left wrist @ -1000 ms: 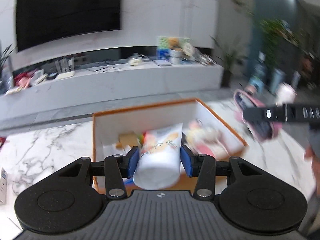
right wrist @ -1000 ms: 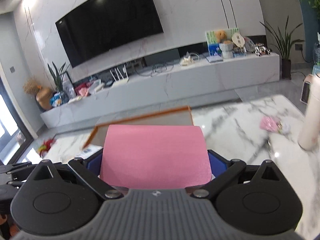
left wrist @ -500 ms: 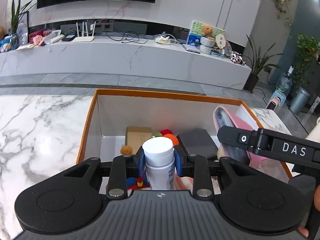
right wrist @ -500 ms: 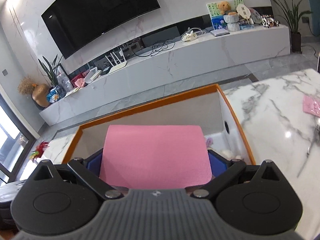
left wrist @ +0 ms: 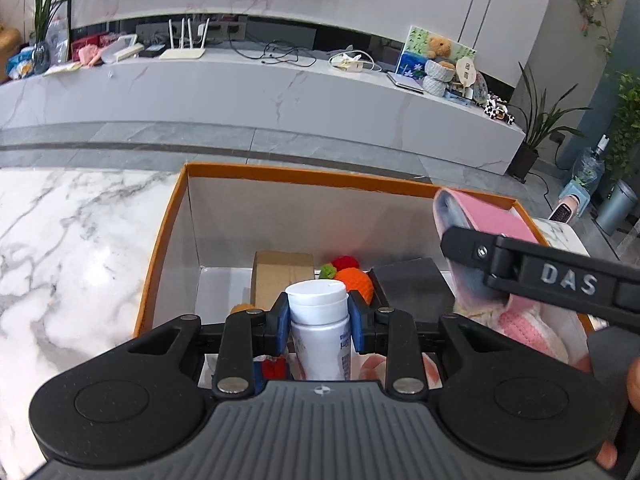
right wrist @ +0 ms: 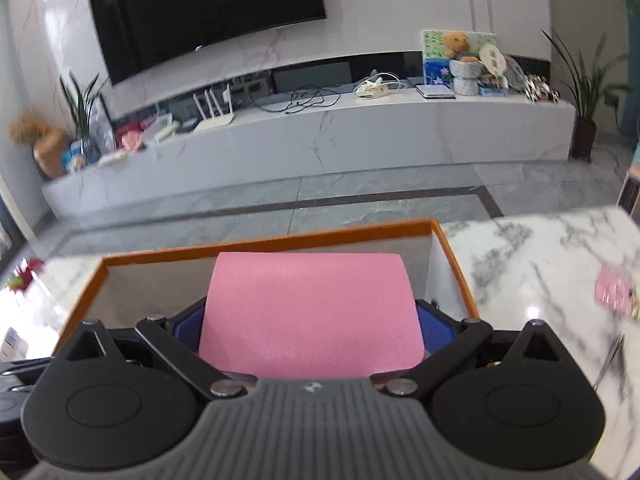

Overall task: Organize objects
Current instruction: 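Lift the lotion tube and pink wallet and carry both over the orange box, then lower the lotion tube and pink wallet into the orange box and open both grippers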

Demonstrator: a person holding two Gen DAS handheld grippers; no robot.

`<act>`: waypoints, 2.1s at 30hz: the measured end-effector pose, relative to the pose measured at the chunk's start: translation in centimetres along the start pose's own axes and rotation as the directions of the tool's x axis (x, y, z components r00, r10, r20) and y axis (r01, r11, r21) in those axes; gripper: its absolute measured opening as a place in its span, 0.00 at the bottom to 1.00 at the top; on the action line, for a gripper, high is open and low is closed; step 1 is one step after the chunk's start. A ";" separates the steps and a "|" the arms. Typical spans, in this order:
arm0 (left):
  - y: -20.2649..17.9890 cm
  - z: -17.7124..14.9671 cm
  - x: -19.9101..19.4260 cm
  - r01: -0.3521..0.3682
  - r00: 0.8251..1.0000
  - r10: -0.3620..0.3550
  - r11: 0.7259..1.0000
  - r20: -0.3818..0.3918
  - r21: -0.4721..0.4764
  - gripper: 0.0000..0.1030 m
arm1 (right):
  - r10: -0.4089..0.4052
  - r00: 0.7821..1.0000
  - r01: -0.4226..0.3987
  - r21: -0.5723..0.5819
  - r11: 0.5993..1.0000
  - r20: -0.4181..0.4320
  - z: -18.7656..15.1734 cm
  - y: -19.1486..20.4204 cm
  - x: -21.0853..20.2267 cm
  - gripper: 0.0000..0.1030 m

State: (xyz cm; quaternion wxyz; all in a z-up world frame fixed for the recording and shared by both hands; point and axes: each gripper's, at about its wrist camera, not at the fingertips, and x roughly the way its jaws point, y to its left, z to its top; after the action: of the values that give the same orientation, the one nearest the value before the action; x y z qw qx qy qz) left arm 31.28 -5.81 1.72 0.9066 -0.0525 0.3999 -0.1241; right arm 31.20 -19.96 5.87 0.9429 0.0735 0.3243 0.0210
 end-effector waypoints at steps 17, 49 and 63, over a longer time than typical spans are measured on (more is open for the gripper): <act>-0.8 -0.3 0.7 -0.050 0.996 0.054 0.997 -0.070 0.061 0.32 | -0.017 0.956 -0.058 -0.247 0.967 -0.292 2.0 0.3 6.8 0.98; -0.9 -0.3 0.4 -0.078 0.992 0.087 0.992 -0.094 0.102 0.36 | -0.079 0.933 -0.032 -0.298 0.954 -0.352 1.1 1.0 8.7 0.99; -0.6 -0.1 -1.4 -0.077 0.994 0.083 0.993 -0.066 0.091 0.51 | -0.082 0.955 -0.011 -0.308 0.951 -0.287 1.6 0.9 6.3 0.99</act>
State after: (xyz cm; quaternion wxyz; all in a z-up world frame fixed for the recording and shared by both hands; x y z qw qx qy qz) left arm 30.20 -6.06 2.79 0.8979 0.0080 0.4269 -0.1070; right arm 37.16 -18.67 3.39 0.8838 -0.0833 0.4558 0.0646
